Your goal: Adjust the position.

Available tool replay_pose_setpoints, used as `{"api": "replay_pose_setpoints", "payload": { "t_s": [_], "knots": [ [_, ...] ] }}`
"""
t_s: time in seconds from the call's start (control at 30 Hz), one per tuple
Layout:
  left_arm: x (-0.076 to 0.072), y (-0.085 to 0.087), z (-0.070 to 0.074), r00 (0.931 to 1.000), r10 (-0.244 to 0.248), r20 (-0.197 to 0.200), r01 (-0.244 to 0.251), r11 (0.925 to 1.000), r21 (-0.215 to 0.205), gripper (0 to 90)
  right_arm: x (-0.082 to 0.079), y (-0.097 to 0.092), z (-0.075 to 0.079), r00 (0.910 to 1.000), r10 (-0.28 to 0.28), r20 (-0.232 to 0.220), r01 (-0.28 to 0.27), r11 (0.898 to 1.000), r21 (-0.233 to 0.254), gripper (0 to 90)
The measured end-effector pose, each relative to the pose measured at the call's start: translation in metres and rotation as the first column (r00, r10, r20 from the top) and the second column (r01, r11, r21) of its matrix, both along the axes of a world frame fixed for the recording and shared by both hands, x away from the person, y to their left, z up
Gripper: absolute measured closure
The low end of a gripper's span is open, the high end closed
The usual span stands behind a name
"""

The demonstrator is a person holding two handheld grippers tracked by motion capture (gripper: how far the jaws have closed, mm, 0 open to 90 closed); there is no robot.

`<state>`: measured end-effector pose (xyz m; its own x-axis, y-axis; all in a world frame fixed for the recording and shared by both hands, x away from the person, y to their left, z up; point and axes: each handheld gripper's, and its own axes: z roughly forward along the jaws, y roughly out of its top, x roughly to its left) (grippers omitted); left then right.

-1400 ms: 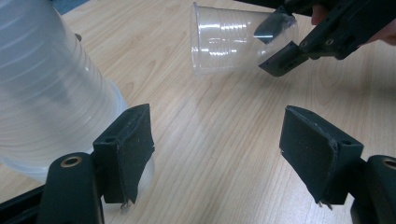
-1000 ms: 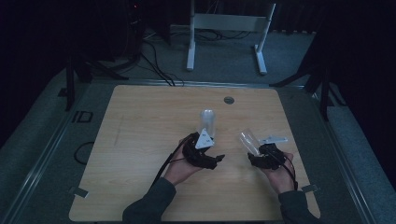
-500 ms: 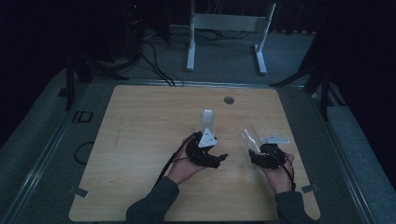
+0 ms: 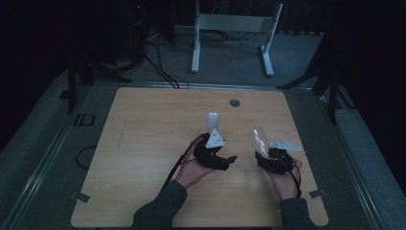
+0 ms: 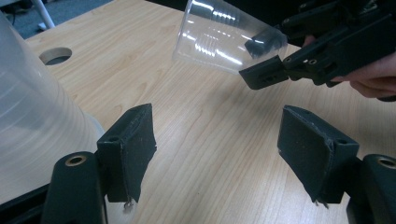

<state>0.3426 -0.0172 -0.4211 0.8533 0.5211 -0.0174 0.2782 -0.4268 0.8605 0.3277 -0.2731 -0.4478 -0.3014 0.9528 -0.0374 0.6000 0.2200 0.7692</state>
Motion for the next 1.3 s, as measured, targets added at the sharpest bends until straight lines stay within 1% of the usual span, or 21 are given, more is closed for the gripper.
{"api": "replay_pose_setpoints", "payload": {
  "t_s": [0.2, 0.37, 0.47, 0.53, 0.83, 1.03, 1.17, 1.3],
  "knots": [
    [0.002, -0.002, -0.001, 0.9999, 0.001, -0.017, -0.001, 1.0000, -0.008, 27.3, -0.003, 0.001, 0.001, 0.9994, -0.008, 0.033, 0.008, 1.000, 0.006, 41.7],
    [0.002, -0.005, -0.001, 0.9999, -0.001, -0.015, 0.001, 0.9999, -0.011, 27.3, -0.005, 0.001, 0.001, 0.9976, -0.025, 0.064, 0.024, 1.000, 0.016, 41.7],
    [0.003, -0.006, 0.001, 0.9996, -0.014, -0.026, 0.013, 0.9994, -0.033, 27.3, -0.007, 0.000, 0.002, 0.9961, -0.032, 0.082, 0.031, 0.999, 0.021, 41.7],
    [0.003, -0.008, 0.003, 0.9997, -0.013, -0.020, 0.012, 0.9993, -0.037, 27.3, -0.007, -0.001, 0.003, 0.9949, -0.035, 0.094, 0.033, 0.999, 0.023, 41.7],
    [0.004, -0.021, 0.010, 0.9997, -0.021, -0.009, 0.020, 0.9987, -0.046, 27.3, -0.013, -0.001, 0.006, 0.9851, -0.070, 0.157, 0.064, 0.997, 0.043, 41.7],
    [0.006, -0.026, 0.013, 0.9997, -0.018, -0.014, 0.017, 0.9983, -0.056, 27.4, -0.014, -0.001, 0.006, 0.9809, -0.084, 0.175, 0.076, 0.996, 0.052, 41.7],
    [0.009, -0.029, 0.014, 0.9997, -0.003, -0.023, 0.001, 0.9972, -0.075, 27.4, -0.015, 0.000, 0.006, 0.9770, -0.092, 0.192, 0.083, 0.995, 0.052, 41.7],
    [0.013, -0.033, 0.017, 0.9997, 0.007, -0.022, -0.008, 0.9970, -0.077, 27.3, -0.017, 0.000, 0.006, 0.9726, -0.103, 0.209, 0.092, 0.994, 0.060, 41.8]
  ]
}}
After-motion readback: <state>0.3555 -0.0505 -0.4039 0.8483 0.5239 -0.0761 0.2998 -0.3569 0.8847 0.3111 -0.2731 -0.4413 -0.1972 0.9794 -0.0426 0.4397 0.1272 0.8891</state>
